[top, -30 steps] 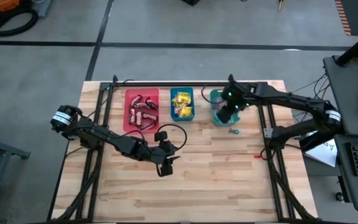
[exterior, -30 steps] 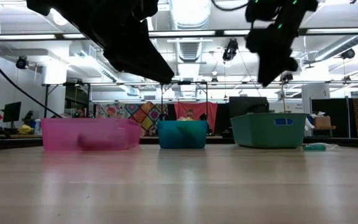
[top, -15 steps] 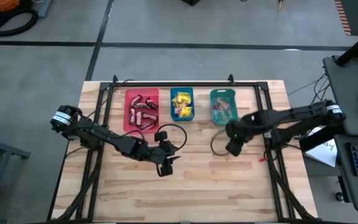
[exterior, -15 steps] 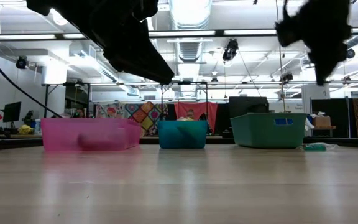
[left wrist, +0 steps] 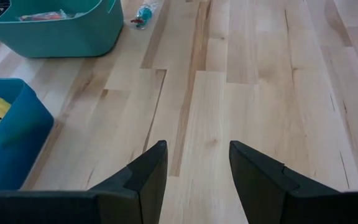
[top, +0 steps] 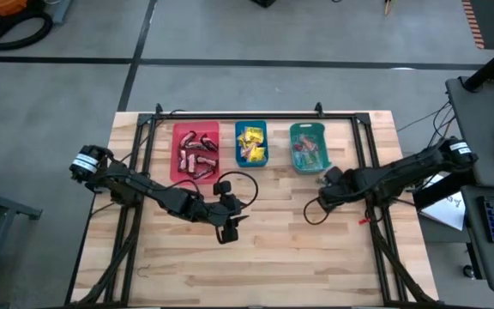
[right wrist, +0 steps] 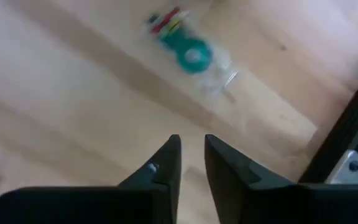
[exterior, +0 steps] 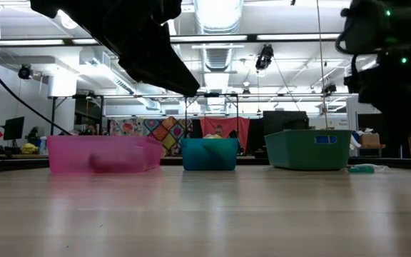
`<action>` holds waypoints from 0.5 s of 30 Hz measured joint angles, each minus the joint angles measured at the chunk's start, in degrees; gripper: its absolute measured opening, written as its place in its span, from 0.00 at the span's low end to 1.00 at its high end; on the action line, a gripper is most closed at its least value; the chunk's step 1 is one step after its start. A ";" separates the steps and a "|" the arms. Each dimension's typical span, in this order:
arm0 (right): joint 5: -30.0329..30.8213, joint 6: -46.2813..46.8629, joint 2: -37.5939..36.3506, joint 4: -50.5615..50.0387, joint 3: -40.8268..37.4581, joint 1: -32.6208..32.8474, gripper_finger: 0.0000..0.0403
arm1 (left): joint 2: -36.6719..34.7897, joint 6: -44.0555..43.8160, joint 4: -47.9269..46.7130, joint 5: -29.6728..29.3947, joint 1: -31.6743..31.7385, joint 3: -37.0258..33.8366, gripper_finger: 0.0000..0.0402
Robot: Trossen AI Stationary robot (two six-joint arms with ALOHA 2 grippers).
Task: Sort candy
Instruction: Put the blue gummy candy into the green bin
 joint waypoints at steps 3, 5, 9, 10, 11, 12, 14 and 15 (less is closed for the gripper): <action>3.99 1.89 -0.69 3.52 -2.70 0.00 0.10 | 0.00 0.00 0.00 0.00 0.00 0.00 0.39; 6.44 2.10 -1.16 7.07 -4.22 0.00 0.05 | 0.01 0.00 0.00 0.00 0.00 0.00 0.39; 9.89 2.83 -1.31 11.83 -6.99 0.00 0.03 | 0.02 0.00 0.00 0.00 0.00 0.00 0.39; 10.49 2.91 -1.28 12.57 -7.55 0.00 0.03 | 0.02 0.00 0.00 0.00 0.00 0.00 0.39; 11.26 2.99 -1.18 13.13 -8.16 0.00 0.03 | 0.02 0.00 0.00 0.00 0.00 0.00 0.39; 12.11 3.48 -1.09 13.33 -8.70 0.00 0.03 | 0.02 0.00 0.00 0.00 0.00 0.00 0.39; 14.23 4.11 -1.09 14.06 -9.92 0.00 0.03 | 0.02 0.02 0.00 0.00 0.00 0.00 0.39; 15.21 4.17 -1.09 14.88 -10.50 0.00 0.02 | 0.02 0.02 0.02 0.00 0.00 0.00 0.39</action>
